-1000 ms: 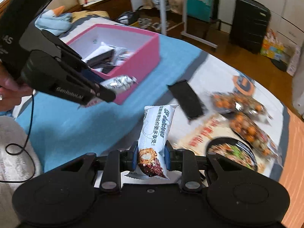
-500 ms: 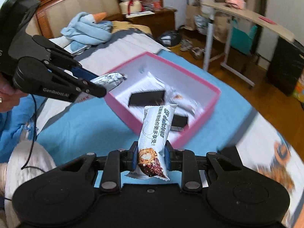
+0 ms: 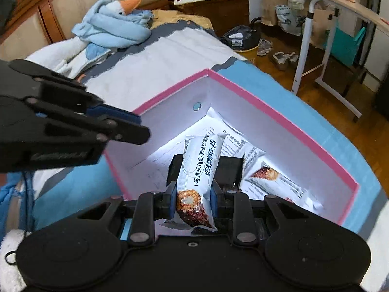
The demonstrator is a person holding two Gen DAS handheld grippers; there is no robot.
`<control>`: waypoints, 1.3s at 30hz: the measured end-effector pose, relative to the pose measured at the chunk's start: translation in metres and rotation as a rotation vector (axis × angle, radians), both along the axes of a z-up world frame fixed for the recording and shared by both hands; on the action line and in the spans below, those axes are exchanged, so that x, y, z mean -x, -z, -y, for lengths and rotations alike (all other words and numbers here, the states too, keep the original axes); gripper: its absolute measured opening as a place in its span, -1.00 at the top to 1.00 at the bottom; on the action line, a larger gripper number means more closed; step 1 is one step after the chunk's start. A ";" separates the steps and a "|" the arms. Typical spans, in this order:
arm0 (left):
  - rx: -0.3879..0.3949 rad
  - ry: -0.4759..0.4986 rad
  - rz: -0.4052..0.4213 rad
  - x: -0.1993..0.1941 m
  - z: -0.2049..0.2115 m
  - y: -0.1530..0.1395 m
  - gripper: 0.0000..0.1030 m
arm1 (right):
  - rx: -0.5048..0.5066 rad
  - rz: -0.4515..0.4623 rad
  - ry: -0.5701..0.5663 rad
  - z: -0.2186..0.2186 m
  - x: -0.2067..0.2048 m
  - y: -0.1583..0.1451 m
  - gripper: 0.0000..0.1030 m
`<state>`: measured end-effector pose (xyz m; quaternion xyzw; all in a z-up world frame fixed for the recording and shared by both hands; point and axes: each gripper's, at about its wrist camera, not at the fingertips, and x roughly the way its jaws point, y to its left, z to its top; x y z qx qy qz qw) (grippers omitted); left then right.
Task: Organize snacks
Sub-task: 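Carry the white bar with the right tool while the left tool grasps another white bar, then hold the white bar in the right tool over the box while the left tool carries its bar there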
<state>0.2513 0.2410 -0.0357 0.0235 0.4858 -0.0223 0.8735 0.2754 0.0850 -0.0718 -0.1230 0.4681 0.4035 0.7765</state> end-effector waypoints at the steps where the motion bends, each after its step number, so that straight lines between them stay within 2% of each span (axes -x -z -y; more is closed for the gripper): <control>1: -0.009 0.006 0.005 0.005 0.000 0.002 0.73 | 0.007 -0.006 0.007 -0.003 -0.002 0.005 0.41; 3: -0.004 0.012 0.024 0.020 -0.004 0.003 0.71 | 0.002 -0.020 0.006 -0.005 -0.001 0.012 0.41; 8: 0.071 0.038 0.028 0.059 -0.011 0.005 0.67 | -0.017 -0.028 0.013 0.001 0.001 0.016 0.41; 10: 0.085 0.060 0.035 0.074 -0.012 0.008 0.55 | -0.026 -0.029 0.028 0.006 0.000 0.013 0.40; 12: 0.071 0.073 0.025 0.085 -0.011 0.017 0.32 | -0.029 -0.024 0.033 0.009 0.000 0.009 0.40; 16: 0.056 0.079 -0.014 0.098 -0.014 0.037 0.17 | -0.045 -0.025 0.045 0.017 0.004 -0.001 0.40; 19: 0.058 0.084 -0.045 0.099 -0.017 0.057 0.05 | -0.054 -0.030 0.037 0.019 0.011 -0.006 0.40; 24: 0.060 0.086 -0.096 0.092 -0.018 0.095 -0.33 | -0.020 -0.015 0.014 0.015 0.018 -0.006 0.40; 28: 0.051 0.053 -0.166 0.080 -0.023 0.131 -0.33 | -0.004 -0.021 0.020 0.015 0.015 0.000 0.40; 31: 0.086 -0.017 -0.201 0.077 -0.032 0.147 -0.21 | -0.007 -0.029 0.033 0.016 0.010 0.002 0.40; 32: 0.074 -0.026 -0.194 0.078 -0.033 0.146 0.05 | -0.008 -0.031 0.036 0.017 0.008 0.003 0.40; 33: 0.054 -0.030 -0.194 0.079 -0.033 0.144 0.50 | -0.008 -0.032 0.036 0.017 0.008 0.003 0.40; 35: 0.081 -0.028 -0.220 0.080 -0.037 0.141 0.55 | -0.010 -0.035 0.034 0.017 0.007 0.003 0.40; 37: 0.120 -0.073 -0.256 0.080 -0.046 0.138 0.59 | -0.012 -0.036 0.034 0.018 0.007 0.004 0.40; 39: 0.077 -0.091 -0.246 0.085 -0.048 0.130 0.59 | -0.011 -0.037 0.034 0.019 0.007 0.004 0.40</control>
